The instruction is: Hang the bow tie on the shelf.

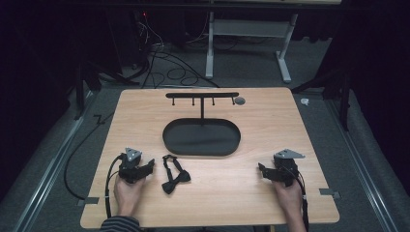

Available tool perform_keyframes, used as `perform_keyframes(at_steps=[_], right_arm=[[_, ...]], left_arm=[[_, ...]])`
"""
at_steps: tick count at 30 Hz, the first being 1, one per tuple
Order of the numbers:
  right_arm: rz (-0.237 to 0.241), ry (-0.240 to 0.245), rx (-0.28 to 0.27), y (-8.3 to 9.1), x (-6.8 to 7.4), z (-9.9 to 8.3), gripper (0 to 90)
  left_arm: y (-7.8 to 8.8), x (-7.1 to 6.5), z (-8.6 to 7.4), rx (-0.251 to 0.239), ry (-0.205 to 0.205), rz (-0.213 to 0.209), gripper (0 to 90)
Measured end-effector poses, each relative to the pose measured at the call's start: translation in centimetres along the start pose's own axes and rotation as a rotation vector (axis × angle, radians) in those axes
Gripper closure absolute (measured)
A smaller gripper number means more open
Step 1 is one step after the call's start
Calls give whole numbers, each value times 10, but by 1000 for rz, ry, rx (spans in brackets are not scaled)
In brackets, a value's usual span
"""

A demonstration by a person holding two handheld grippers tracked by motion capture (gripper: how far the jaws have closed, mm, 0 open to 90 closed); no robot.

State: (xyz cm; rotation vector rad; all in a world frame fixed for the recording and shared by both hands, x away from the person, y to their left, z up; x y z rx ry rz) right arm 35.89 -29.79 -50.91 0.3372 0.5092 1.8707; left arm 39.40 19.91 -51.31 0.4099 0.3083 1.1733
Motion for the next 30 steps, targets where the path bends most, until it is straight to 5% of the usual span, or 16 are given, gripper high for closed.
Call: perform_keyframes(at_steps=[15,30], right_arm=[[2,0,1,0,0,0,292],[7,2,0,0,0,0,292]], left_arm=[[12,-8,7,-12,5,-42,413],[17,-29,22,-19,-11,-113,431]])
Point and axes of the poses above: each handheld gripper's, and its own axes: y roughly backward along the jaws, z roughly out of its top, x roughly to its left, the point moved 1 cm from there along -y, roughly forward along the jaws, and after that the axes turned 14 degrees about -x, right-handed, at the moved point
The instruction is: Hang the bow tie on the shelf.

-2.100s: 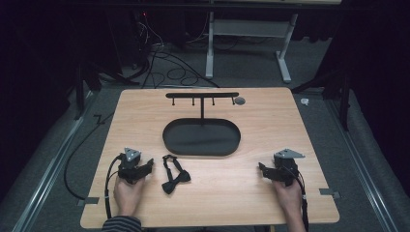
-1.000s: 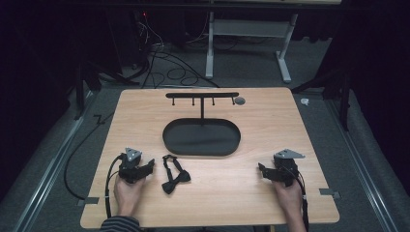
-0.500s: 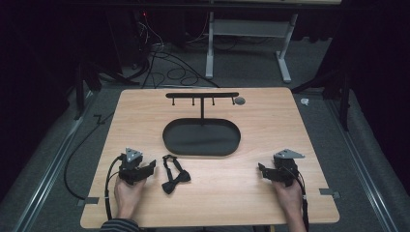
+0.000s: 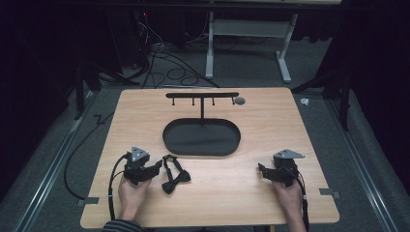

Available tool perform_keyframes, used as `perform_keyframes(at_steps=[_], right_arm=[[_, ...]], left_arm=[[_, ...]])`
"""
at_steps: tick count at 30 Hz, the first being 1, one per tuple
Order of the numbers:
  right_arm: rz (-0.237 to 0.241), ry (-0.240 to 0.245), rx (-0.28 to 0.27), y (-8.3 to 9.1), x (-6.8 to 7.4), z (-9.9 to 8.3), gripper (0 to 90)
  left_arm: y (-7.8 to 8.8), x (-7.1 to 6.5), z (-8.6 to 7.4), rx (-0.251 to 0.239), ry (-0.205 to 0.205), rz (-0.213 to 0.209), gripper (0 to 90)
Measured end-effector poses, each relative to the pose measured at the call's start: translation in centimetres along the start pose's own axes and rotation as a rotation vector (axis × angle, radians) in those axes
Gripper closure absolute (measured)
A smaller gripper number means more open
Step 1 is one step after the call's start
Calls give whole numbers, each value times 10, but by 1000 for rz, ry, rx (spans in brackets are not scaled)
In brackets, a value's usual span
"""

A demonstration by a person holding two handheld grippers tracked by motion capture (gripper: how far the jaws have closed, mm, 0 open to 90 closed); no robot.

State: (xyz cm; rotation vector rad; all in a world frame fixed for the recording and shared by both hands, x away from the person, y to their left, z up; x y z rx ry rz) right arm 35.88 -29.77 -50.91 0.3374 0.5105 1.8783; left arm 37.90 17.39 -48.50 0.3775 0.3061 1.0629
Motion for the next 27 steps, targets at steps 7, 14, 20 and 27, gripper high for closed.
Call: perform_keyframes(at_steps=[7,14,20,27], right_arm=[[0,1,-1,0,0,0,292],[0,1,0,0,0,0,292],[0,2,-1,0,0,0,292],[0,3,-1,0,0,0,292]], left_arm=[[-5,-7,2,16,5,-21,436],[-13,-13,4,31,-2,-23,439],[-21,-17,2,59,4,-20,447],[-30,-17,-2,93,-4,-7,505]])
Point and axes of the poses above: each handheld gripper's, and its own axes: y roughly backward along the jaws, z roughly out of its top, x roughly to its left, the point moved 1 cm from there along -y, roughly forward along the jaws, and after that the axes turned 14 degrees about -x, right-handed, at the moved point
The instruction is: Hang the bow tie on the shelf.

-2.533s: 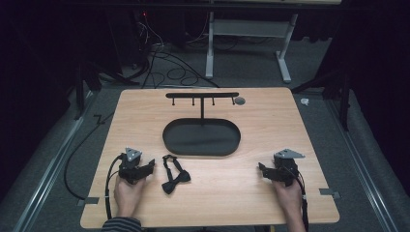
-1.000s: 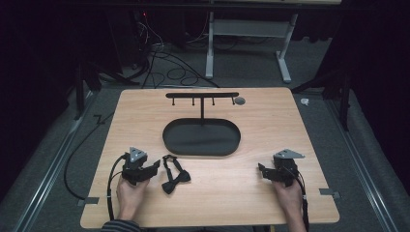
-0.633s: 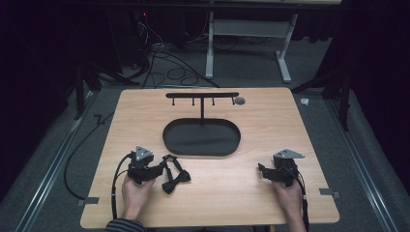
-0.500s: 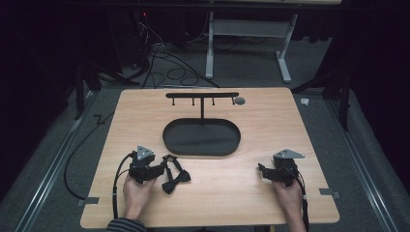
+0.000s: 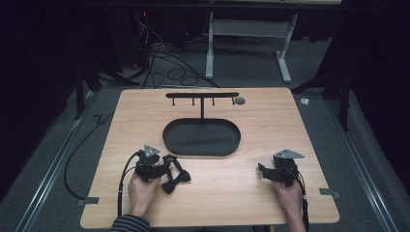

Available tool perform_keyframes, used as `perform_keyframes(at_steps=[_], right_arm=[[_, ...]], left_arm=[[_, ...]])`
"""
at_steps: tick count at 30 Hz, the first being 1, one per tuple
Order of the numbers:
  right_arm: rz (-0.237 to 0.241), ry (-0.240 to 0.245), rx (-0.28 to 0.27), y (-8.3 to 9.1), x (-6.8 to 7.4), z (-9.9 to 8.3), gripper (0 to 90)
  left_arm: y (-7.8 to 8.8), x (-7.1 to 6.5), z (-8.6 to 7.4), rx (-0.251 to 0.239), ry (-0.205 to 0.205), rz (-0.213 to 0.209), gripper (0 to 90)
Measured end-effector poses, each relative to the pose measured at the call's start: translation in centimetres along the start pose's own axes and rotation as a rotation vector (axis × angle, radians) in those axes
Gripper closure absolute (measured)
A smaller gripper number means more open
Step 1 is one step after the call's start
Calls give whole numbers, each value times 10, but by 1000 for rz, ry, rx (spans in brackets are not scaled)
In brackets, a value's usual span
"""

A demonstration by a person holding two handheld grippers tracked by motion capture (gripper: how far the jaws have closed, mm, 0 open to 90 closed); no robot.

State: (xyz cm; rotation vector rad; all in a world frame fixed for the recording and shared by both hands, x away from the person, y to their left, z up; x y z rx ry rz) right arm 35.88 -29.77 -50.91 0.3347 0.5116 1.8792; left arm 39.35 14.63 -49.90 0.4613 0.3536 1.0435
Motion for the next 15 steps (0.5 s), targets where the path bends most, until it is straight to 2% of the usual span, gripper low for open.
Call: perform_keyframes(at_steps=[4,6,7,11,13,15], right_arm=[[0,-1,0,0,0,0,292],[0,-1,0,0,0,0,292],[0,-1,0,0,0,0,292],[-1,-1,-2,0,0,0,292],[-1,-1,-2,0,0,0,292],[-1,-1,-1,0,0,0,292]], left_arm=[[-2,-1,-2,13,-13,2,563],[-3,-2,-3,18,-30,8,618],[-3,-3,-2,26,-53,10,643],[-3,-4,-2,31,-64,3,715],[-3,-5,-2,33,-74,-1,814],[-3,-4,-1,37,-78,-5,857]])
Point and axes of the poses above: each handheld gripper's, and its own axes: y roughly backward along the jaws, z roughly out of its top, x roughly to its left, the point moved 1 cm from there along -y, roughly forward along the jaws, and after that the axes turned 14 degrees about -x, right-handed, at the moved point
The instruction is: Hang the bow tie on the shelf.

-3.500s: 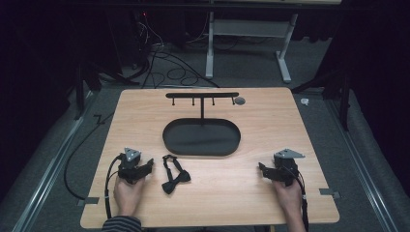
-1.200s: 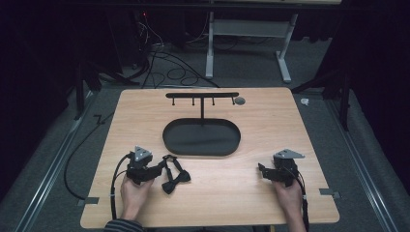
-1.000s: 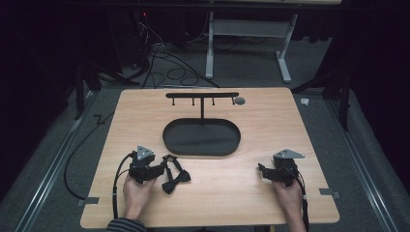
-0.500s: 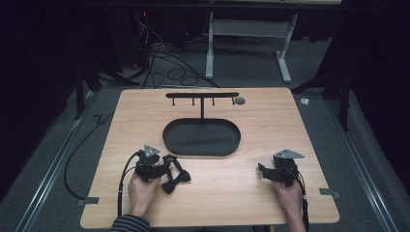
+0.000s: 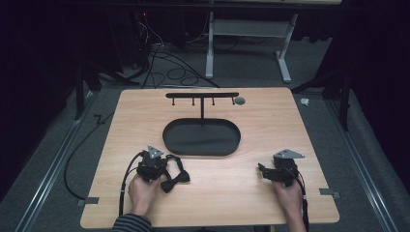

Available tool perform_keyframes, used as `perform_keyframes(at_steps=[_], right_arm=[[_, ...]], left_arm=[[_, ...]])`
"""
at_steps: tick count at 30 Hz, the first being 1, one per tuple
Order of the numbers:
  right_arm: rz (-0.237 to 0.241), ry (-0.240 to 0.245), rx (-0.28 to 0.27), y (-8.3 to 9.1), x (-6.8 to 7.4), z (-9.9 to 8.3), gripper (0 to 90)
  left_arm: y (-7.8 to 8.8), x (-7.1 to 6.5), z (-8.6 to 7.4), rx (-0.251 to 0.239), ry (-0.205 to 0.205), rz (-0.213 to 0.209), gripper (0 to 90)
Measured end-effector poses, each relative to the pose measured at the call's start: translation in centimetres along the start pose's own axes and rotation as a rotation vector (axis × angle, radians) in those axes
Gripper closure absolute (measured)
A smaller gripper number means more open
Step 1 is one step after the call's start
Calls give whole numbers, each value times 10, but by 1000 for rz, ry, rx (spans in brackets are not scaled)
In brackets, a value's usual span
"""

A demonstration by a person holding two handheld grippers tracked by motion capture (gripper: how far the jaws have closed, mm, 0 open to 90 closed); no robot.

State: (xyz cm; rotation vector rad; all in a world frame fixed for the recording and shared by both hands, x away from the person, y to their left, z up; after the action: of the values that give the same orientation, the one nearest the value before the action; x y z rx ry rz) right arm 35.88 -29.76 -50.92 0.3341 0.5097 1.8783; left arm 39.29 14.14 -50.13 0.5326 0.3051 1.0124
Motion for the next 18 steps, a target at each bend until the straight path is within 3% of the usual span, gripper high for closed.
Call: perform_keyframes(at_steps=[5,14,18], right_arm=[[0,-1,0,0,0,0,292],[1,0,1,0,0,0,292],[0,-1,0,0,0,0,292]], left_arm=[[1,-1,0,1,-12,-7,868],[16,-2,10,-65,-9,-44,871],[26,-6,18,-98,-29,-54,871]])
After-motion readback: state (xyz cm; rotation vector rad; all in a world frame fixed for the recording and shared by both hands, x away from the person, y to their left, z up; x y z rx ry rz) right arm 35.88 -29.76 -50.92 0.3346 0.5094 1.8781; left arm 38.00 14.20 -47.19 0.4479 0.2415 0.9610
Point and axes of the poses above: each handheld gripper's, and its own axes: y roughly backward along the jaws, z roughly out of its top, x roughly to its left, the point moved 1 cm from there along -y, roughly forward along the jaws, and after that the axes turned 14 degrees about -x, right-handed, at the moved point
